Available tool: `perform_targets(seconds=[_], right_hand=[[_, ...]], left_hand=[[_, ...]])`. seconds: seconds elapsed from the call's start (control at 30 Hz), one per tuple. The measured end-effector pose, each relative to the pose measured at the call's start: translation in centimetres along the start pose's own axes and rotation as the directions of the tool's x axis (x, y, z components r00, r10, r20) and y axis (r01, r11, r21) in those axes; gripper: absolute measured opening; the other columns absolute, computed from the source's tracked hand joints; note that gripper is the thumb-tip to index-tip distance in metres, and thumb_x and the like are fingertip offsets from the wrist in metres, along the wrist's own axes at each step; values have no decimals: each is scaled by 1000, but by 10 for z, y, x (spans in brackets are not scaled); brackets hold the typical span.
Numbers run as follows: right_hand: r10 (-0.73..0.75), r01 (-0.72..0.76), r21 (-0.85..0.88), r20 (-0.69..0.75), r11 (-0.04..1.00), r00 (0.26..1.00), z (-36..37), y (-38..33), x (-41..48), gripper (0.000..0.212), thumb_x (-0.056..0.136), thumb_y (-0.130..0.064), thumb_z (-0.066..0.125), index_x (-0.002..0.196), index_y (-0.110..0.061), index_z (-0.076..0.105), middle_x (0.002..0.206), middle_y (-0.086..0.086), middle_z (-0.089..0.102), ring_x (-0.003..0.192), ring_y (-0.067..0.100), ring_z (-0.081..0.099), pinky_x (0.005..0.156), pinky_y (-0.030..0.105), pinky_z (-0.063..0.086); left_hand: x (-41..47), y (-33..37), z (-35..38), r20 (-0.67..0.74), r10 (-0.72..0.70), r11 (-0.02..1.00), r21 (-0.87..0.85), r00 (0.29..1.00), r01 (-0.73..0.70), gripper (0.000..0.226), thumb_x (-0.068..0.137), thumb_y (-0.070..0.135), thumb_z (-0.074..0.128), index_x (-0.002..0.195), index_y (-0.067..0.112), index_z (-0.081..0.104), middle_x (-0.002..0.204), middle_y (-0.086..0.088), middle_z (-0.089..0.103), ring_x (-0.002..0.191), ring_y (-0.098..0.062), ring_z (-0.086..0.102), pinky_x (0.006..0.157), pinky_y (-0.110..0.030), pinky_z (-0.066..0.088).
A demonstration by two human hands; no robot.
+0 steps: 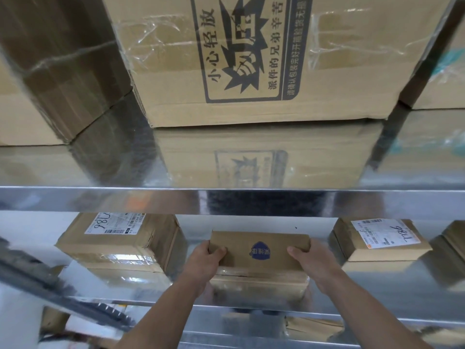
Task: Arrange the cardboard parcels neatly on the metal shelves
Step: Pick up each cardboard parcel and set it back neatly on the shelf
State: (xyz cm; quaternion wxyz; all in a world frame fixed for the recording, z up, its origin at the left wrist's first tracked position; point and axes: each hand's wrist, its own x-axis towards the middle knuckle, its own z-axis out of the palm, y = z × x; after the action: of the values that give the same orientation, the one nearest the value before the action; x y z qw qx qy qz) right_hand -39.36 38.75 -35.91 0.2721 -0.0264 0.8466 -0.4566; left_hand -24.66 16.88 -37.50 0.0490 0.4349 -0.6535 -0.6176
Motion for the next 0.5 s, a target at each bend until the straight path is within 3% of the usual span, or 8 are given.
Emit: perform_targets(seconds=[0.27,0.4,0.5], right_hand=[[-3,3,-49,0,999,1000,1,-3,0,26,98,-28,68,119,-18,56,110,1,64,101,22,59,85,34,47],[12,-12,14,43,1000,999,-5,0,1,33,95,-31,72,120,-16,58,112,3,66,104,23,63,95,43,53],[35,-43,90,89,995,995,-11,5,-2,31,95,-29,72,119,-16,57,115,4,66,107,24,62,102,49,52]], left_hand=[[-3,7,3,-22,-13,1000,26,1000,13,11,98,15,64,108,15,69,111,-5,74,105,-23,67,102,-42,52],[-14,10,-2,-8,-5,1000,-14,1000,5,15,99,20,64,113,15,67,115,-5,72,107,-22,65,100,-39,51],[-27,10,-7,-27,11,989,-148,1000,-15,16,101,27,58,109,17,68,110,-2,72,102,-19,64,82,-36,49]])
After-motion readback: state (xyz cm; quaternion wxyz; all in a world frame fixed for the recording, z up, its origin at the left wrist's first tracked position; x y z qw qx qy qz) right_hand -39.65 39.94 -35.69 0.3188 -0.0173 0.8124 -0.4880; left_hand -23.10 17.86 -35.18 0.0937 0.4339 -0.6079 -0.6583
